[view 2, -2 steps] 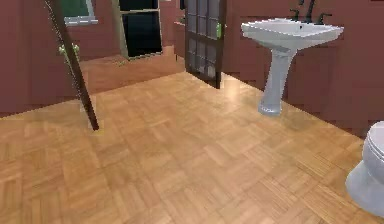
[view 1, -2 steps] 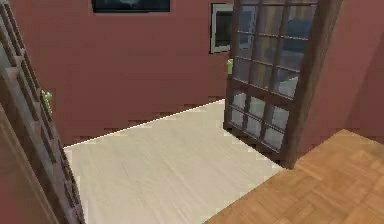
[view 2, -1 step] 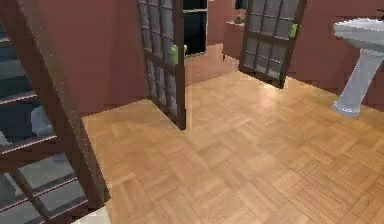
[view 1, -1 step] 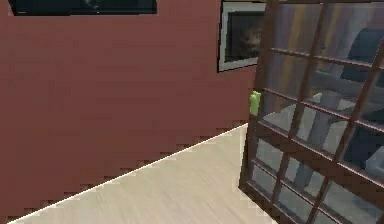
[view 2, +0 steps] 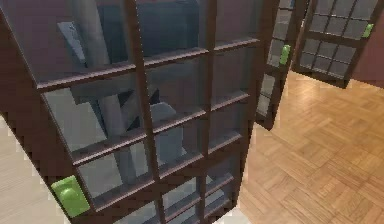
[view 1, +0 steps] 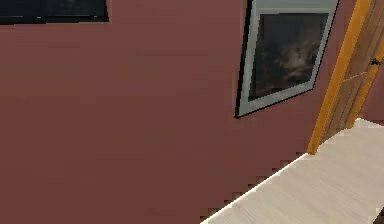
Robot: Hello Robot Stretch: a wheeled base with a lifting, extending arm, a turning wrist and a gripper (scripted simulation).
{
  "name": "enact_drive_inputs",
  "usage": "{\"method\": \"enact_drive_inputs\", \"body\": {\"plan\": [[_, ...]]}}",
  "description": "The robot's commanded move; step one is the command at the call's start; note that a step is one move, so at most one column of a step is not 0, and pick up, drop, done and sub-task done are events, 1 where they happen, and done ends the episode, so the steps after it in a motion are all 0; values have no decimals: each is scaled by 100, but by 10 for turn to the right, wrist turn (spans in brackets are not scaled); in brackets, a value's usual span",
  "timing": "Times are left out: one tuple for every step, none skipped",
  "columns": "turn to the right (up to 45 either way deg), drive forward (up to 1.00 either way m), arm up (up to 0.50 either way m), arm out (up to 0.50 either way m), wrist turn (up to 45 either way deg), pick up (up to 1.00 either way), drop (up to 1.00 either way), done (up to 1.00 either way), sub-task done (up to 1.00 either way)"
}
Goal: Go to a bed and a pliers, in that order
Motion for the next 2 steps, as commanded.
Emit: {"method": "enact_drive_inputs", "body": {"plan": [[0, 35, 0, 0, 0, 0, 0, 0, 0], [450, 0, 0, 0, 0, 0, 0, 0, 0]]}}
